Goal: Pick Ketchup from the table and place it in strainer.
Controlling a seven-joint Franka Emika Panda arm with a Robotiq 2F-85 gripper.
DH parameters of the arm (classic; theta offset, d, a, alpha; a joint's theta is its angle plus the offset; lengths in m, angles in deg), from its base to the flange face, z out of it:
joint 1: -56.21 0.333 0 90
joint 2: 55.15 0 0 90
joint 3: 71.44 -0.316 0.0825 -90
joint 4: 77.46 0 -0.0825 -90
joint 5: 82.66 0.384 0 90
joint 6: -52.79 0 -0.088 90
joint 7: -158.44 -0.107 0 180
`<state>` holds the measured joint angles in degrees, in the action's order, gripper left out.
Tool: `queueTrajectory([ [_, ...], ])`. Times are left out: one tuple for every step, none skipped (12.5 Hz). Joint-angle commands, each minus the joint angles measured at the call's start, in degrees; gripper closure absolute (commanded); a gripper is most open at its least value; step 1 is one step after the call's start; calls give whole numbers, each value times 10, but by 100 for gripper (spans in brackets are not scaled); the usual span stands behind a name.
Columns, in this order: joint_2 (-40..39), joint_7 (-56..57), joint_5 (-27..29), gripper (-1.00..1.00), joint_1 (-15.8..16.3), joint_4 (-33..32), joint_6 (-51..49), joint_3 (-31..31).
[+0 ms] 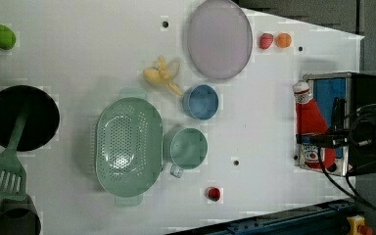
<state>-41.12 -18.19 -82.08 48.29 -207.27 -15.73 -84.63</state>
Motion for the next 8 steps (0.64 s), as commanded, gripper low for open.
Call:
queueTrajectory([
  [-19,-58,5,-26,22,36,-21,-50],
  [-20,-73,6,-26,24,43,-21,-68],
  [-21,-104,12,-26,24,46,-20,-86],
  [-24,-146,16,-26,25,47,-18,-105],
  [-28,-188,16,-26,27,48,-10,-124],
  [-35,-221,16,-26,30,48,4,-145],
  [-45,-241,16,-26,32,48,27,-168],
  [-58,-262,16,-26,33,48,55,-191],
])
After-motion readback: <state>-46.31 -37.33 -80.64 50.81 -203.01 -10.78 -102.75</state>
